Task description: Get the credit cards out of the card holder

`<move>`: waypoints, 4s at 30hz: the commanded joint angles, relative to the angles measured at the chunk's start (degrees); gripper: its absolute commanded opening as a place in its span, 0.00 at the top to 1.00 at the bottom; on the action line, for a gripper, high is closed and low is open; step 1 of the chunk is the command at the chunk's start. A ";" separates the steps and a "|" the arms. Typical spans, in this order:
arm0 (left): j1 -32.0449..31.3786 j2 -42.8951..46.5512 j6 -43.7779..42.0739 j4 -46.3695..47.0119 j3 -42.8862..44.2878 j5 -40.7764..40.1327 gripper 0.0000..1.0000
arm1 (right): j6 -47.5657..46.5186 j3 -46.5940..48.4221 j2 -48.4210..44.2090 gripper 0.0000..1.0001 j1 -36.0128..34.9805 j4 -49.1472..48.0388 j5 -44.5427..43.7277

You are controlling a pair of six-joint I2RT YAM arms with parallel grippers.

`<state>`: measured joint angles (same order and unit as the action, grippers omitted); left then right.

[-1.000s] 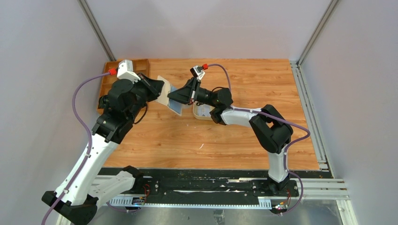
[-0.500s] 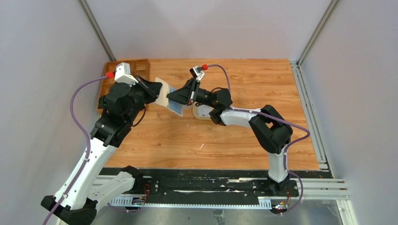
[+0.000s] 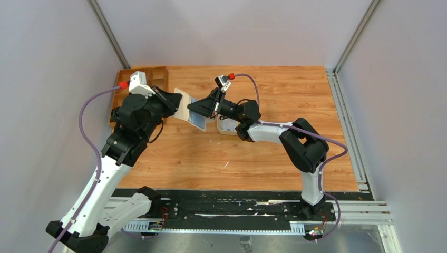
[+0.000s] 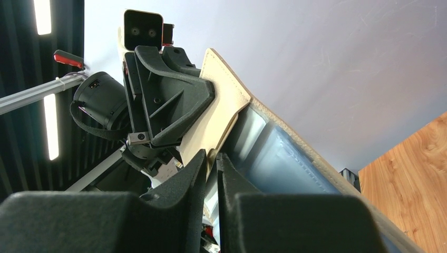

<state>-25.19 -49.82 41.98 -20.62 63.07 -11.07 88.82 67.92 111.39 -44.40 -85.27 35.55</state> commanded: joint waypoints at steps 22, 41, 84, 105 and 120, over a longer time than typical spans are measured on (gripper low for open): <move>1.72 0.73 -2.42 -5.75 -0.34 -2.99 0.96 | -1.18 -4.53 -2.50 1.00 0.80 -6.17 -0.66; 2.60 1.94 -2.94 -6.47 0.64 -5.74 1.00 | -3.12 -13.08 -4.18 1.00 2.05 -6.11 0.82; 2.78 -2.35 5.99 23.11 -27.28 12.08 1.00 | -70.73 2.82 -12.49 1.00 24.10 104.79 -15.21; 2.78 -6.24 8.29 29.72 -34.66 11.25 1.00 | -58.21 1.07 -8.67 1.00 24.63 99.64 -17.35; 2.78 -5.89 7.09 28.70 -36.09 8.90 1.00 | -58.53 2.36 -8.17 0.96 24.63 103.02 -19.97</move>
<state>-22.87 -55.90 49.91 7.27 27.49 -0.73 30.39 69.76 102.61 -20.56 14.87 17.61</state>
